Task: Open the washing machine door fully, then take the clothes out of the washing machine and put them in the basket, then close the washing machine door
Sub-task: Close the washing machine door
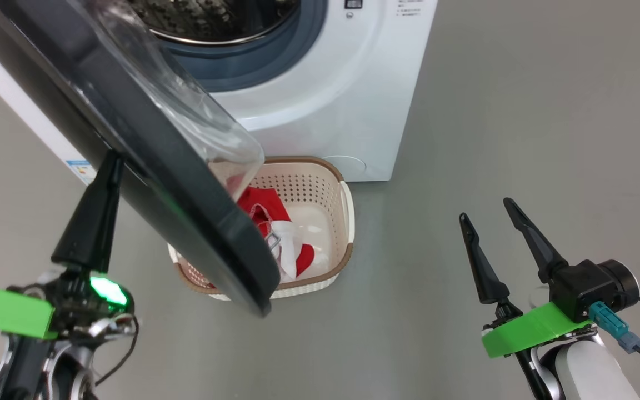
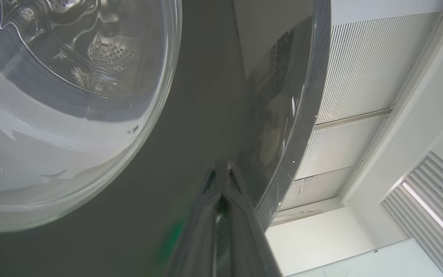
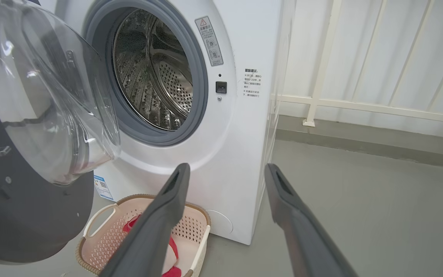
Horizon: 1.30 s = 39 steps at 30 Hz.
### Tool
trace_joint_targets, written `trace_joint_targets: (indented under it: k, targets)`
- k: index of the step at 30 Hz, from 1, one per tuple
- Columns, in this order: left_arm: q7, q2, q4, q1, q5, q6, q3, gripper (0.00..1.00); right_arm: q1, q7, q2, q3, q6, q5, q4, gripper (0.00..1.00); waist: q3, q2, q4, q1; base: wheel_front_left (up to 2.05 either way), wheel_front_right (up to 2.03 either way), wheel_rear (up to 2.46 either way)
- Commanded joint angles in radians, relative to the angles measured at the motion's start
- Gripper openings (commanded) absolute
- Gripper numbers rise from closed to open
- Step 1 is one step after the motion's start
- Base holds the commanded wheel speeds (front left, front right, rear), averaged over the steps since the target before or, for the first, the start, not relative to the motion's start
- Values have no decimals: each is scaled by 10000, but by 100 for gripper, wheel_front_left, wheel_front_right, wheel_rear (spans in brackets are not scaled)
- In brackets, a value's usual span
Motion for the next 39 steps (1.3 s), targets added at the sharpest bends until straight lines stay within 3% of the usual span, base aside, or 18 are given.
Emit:
trace_joint_targets:
  k: [1,39]
  targets:
    - [7,142,-204,-453,36,25,151,0,-250,-65,-20,216,46,176,-249,100,101,0,-122,0,0,0,0]
    - [-1643,94,2407,-4034,-1129,-1051,-716,0,-709,-65,-20,233,46,574,-374,100,1271,0,-1581,0,0,0,0]
